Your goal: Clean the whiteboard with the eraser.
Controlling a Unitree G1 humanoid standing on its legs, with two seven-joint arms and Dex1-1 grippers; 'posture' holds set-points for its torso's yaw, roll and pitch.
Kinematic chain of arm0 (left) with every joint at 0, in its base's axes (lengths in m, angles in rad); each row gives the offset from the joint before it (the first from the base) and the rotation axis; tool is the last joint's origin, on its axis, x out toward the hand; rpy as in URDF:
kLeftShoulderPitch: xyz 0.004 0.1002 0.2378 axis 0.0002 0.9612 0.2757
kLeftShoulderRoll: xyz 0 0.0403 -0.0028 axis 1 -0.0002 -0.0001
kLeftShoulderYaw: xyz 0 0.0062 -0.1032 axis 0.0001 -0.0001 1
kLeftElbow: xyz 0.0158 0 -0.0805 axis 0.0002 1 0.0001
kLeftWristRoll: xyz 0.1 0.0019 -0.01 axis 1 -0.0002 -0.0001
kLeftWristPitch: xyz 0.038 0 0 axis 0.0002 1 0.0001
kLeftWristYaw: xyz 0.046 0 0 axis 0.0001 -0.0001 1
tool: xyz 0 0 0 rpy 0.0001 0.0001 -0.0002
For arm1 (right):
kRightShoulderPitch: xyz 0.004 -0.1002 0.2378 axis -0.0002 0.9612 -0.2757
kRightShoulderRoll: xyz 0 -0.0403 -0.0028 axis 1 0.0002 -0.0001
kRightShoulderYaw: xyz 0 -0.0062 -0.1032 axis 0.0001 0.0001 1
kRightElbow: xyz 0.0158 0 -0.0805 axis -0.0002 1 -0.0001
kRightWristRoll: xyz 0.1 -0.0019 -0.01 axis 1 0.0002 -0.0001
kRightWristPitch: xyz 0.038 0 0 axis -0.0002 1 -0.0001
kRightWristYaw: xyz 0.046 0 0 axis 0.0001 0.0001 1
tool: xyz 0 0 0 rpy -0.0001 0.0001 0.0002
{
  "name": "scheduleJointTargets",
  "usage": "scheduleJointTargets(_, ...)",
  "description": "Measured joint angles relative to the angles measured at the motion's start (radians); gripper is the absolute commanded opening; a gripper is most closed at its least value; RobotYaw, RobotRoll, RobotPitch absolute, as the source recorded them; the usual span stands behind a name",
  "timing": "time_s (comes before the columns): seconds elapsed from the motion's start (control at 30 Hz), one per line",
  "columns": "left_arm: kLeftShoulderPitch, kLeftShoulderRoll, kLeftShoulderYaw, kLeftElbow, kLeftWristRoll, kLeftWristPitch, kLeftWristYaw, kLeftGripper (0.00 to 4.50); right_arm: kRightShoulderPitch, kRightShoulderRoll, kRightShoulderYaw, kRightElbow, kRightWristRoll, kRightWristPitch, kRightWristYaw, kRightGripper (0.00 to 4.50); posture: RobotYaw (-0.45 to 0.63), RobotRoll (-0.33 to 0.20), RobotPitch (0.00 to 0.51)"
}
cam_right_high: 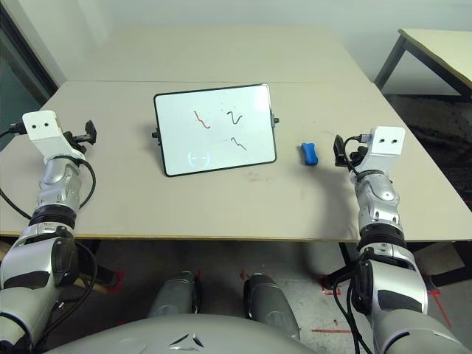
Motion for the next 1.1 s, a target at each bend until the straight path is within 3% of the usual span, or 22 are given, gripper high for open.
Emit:
scheduleJointTargets(0.17, 0.000, 0.004, 0.000, 0.000, 0.000, 0.000, 0.000, 4.50, 0.007, 0.003, 0.007, -0.005, -0.004, 0.000, -0.002, 4.45, 0.19, 0.000, 0.000)
scheduleJointTargets(0.33, -0.011, 0.036, 0.001, 0.000, -0.014, 0.000, -0.082, 4.50, 0.042, 0.013, 0.013, -0.137, 0.002, 0.072, -0.002, 4.45, 0.19, 0.000, 0.000)
scheduleJointTargets(0.47, -0.053, 0.089, 0.000, -0.013, -0.058, 0.010, -0.298, 4.50, 0.043, 0.009, 0.023, -0.285, 0.003, 0.265, -0.037, 4.45, 0.18, 0.000, 0.000)
scheduleJointTargets(0.63, -0.077, 0.148, -0.032, -0.055, -0.114, 0.100, -0.658, 4.50, 0.031, -0.045, 0.069, -0.490, 0.044, 0.730, -0.004, 4.45, 0.17, 0.000, 0.000)
scheduleJointTargets(0.87, -0.107, 0.188, -0.125, -0.188, -0.160, 0.302, -1.071, 4.50, -0.115, -0.079, 0.137, -0.639, 0.082, 1.258, 0.000, 4.45, 0.20, 0.000, 0.000)
scheduleJointTargets(0.97, -0.122, 0.208, -0.148, -0.261, -0.183, 0.391, -1.180, 4.50, -0.163, -0.085, 0.189, -0.639, 0.076, 1.370, 0.002, 4.45, 0.20, 0.000, 0.000)
scheduleJointTargets(1.1, -0.119, 0.232, -0.200, -0.341, -0.197, 0.488, -1.313, 4.50, -0.213, -0.118, 0.300, -0.538, 0.015, 1.386, 0.024, 4.45, 0.23, 0.000, 0.000)
